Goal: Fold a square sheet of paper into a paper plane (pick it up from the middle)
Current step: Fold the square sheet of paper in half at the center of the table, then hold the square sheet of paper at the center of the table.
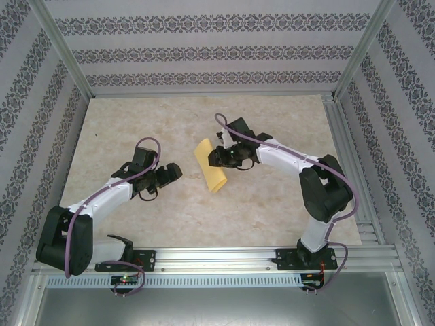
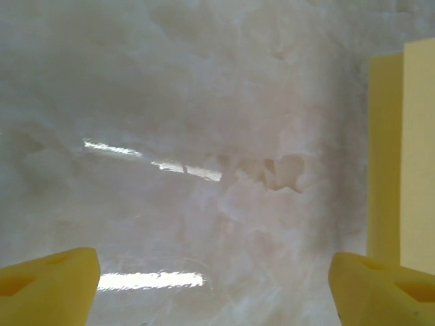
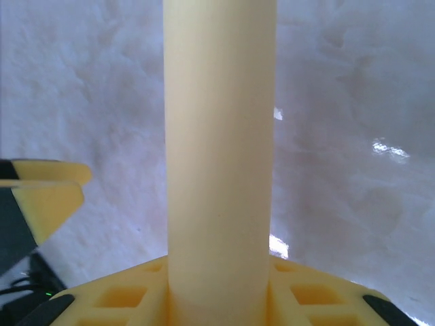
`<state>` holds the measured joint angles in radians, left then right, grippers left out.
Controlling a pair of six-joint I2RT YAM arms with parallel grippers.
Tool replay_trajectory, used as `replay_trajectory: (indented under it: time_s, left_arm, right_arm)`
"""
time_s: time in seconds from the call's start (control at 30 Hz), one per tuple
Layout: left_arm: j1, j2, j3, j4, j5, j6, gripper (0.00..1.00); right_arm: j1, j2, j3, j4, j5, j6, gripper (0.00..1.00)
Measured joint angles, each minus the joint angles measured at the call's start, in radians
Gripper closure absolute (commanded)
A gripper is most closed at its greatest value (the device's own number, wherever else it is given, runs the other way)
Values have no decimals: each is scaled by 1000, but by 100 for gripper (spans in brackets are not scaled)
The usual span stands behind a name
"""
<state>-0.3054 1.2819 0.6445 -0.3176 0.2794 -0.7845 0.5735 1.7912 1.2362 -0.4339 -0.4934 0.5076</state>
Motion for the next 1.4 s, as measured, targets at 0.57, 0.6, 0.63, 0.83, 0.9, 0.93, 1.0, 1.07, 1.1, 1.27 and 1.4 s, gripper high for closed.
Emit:
replay_trajectory:
  time_s: [0.57, 0.6, 0.63, 0.83, 0.9, 0.93, 1.0, 1.07, 1.1, 1.27, 1.4]
  left_arm:
    - [-185, 279, 142, 262, 79, -43, 53]
    - [-191, 297, 149, 275, 80, -47, 56]
    - [-196, 317, 158, 291, 82, -52, 60]
    - [-219, 435, 207, 361, 98, -73, 70]
    - [-226, 463, 218, 379, 105, -78, 74]
    - [-229, 475, 225, 382, 107, -80, 75]
    - [-233, 502, 244, 386, 109, -81, 77]
    - [-235, 523, 259, 389, 109, -82, 78]
    - [-234, 533, 264, 394, 109, -82, 78]
    - [-235, 575, 284, 400, 117, -81, 83]
    - [-235, 604, 310, 383, 120, -77, 84]
  right_arm:
    - [-90, 73, -163, 159, -88, 78, 66]
    - [-92, 73, -166, 159, -88, 78, 66]
    - [-92, 73, -168, 159, -87, 78, 66]
    - [-97, 73, -181, 170, -85, 78, 66]
    - [-97, 74, -186, 173, -85, 79, 66]
    - [-97, 73, -187, 174, -85, 79, 66]
    - [-97, 73, -192, 177, -85, 79, 66]
    - [-97, 73, -195, 178, -85, 79, 66]
    - [-97, 74, -196, 179, -85, 79, 66]
    - [-97, 74, -198, 181, -85, 79, 66]
    - [-97, 73, -199, 180, -85, 82, 64]
